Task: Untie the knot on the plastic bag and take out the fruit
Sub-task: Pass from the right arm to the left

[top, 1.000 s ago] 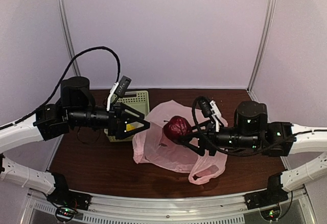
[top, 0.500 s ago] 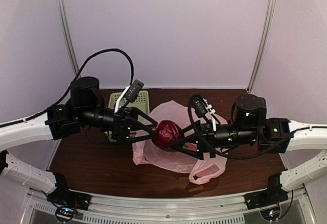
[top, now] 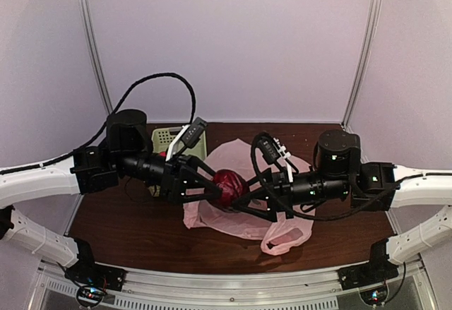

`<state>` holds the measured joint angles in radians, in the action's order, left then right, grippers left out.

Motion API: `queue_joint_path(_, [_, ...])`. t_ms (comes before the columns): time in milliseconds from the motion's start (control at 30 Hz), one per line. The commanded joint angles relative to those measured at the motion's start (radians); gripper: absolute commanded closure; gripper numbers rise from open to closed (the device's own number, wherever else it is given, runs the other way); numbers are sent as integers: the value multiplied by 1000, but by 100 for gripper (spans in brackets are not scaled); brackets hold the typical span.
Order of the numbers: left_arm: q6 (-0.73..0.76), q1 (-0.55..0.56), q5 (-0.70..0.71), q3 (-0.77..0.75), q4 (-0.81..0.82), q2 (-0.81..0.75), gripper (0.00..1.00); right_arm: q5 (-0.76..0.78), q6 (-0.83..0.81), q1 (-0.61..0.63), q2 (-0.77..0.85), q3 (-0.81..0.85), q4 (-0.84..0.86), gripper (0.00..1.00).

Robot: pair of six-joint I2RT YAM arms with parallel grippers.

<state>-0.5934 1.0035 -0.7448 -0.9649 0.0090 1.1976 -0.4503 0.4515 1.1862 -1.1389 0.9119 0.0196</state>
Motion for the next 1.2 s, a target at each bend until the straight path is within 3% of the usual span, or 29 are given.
queue_joint_path(0, [4,4,-17,-24,50,12,28,-13,0,-3,0,28,17,39])
queue_joint_path(267, [8,4,-22,-16,52,6,52,4,1,-4,-4,26,13,36])
queue_joint_path(367, [10,4,9,-10,50,-9,57,17,2,-3,1,25,9,29])
queue_joint_path(533, [23,4,107,-12,1,-49,62,50,1,-4,26,14,8,6])
queue_joint_path(733, [39,-10,218,-47,-129,-76,65,152,-2,-3,79,-10,-12,0])
queue_joint_path(900, [78,-95,300,-85,-263,-103,66,254,2,-5,147,-43,-12,0])
queue_joint_path(1167, [119,-373,442,-83,-388,-176,68,403,22,-8,255,-98,-41,0])
